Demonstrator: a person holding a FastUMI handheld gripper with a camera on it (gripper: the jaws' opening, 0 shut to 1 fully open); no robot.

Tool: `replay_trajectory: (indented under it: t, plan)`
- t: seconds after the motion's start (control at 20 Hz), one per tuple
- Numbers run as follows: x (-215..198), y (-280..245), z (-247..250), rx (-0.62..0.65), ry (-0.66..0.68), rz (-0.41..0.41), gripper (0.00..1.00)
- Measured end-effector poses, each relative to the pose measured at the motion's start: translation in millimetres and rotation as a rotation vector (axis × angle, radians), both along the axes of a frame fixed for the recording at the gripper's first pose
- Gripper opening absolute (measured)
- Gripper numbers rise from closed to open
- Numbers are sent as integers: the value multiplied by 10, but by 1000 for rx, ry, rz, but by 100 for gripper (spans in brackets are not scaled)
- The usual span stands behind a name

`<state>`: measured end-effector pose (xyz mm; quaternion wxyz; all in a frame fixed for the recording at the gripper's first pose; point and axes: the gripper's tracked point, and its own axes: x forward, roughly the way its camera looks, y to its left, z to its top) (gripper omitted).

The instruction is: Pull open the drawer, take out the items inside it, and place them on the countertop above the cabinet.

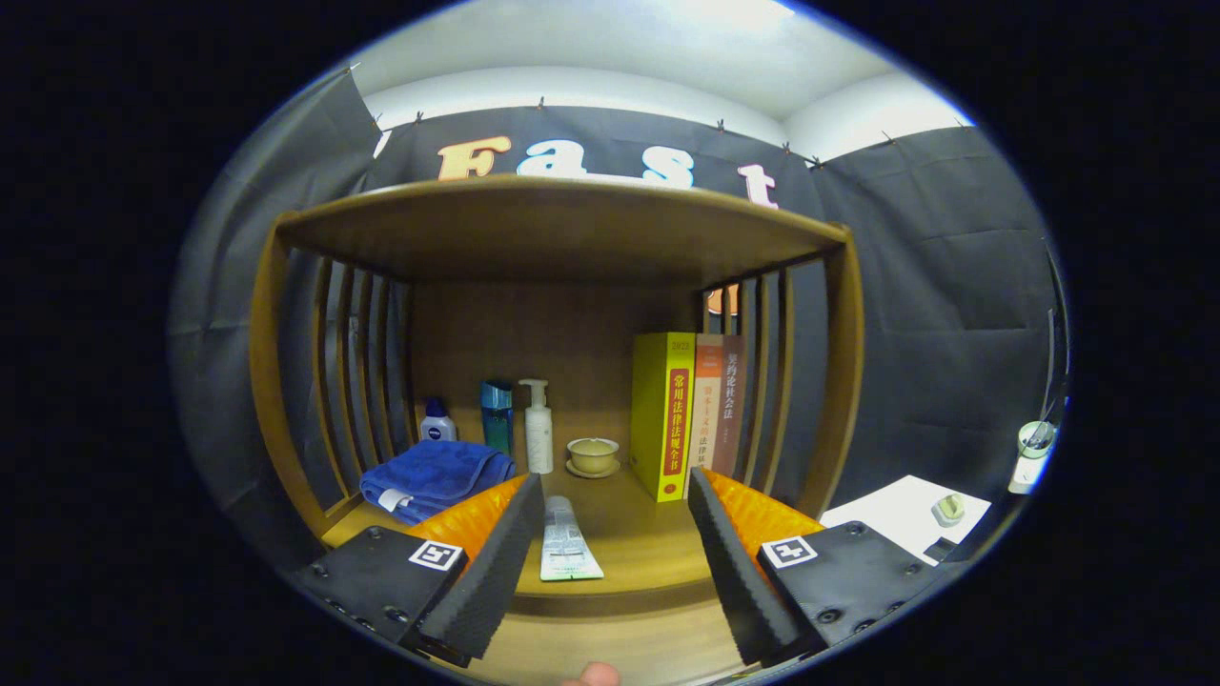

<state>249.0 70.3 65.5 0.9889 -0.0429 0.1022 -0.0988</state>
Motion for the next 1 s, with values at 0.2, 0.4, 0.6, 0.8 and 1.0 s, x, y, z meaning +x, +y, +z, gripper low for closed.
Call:
replay_trajectory:
  t: [0.2,0.4,0.6,0.8,1.0]
  plan:
    - [-434,60,22,-36,-47,9,99]
    - [-761,243,-71,-22,-86,58,99]
    - [-1089,258,-326,-26,-92,55,99]
    - [-1318,350,-635,-13,-73,88,98]
    - [-1473,356,-789,15,-110,106,98]
